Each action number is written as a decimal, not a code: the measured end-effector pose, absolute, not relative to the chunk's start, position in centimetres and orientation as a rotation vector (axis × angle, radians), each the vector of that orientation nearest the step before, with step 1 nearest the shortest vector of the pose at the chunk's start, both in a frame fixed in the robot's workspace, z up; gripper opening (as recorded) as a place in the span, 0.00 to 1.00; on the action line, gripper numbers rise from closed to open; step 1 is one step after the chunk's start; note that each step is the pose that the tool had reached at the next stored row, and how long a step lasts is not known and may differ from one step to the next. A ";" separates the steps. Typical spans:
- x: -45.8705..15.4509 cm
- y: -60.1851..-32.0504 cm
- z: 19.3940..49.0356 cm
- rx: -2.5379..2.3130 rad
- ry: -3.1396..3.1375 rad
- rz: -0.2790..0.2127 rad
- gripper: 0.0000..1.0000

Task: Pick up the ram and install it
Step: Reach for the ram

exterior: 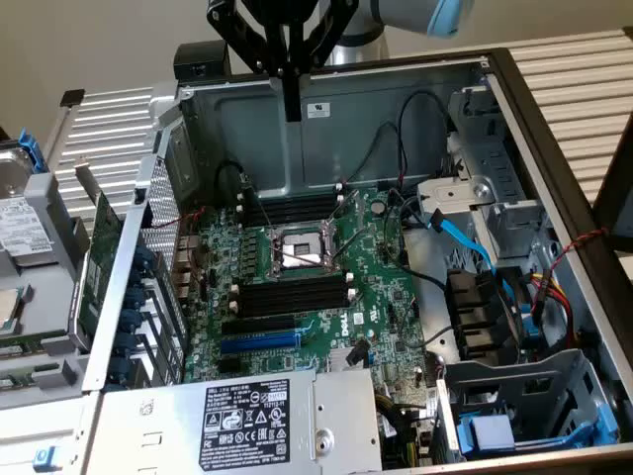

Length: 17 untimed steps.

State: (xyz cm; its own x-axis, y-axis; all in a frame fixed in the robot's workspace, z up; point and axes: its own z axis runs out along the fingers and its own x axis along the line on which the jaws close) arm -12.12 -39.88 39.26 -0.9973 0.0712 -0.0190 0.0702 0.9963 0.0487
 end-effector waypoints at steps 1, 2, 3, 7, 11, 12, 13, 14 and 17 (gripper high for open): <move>-12.1 -39.9 39.3 0.110 3.118 0.075 0.11; -12.1 -39.9 39.3 0.110 3.118 0.075 0.11; -12.1 -39.9 39.3 0.110 3.118 0.075 0.11; -12.1 -39.9 39.3 0.110 3.118 0.075 0.11; -12.1 -39.9 39.3 0.110 3.118 0.075 0.11; -12.1 -39.9 39.3 0.110 3.118 0.075 0.11; -12.1 -39.9 39.3 0.110 3.118 0.075 0.11; -12.1 -39.9 39.3 0.110 3.118 0.075 0.11; -12.6 -39.9 39.3 0.110 3.118 0.075 0.11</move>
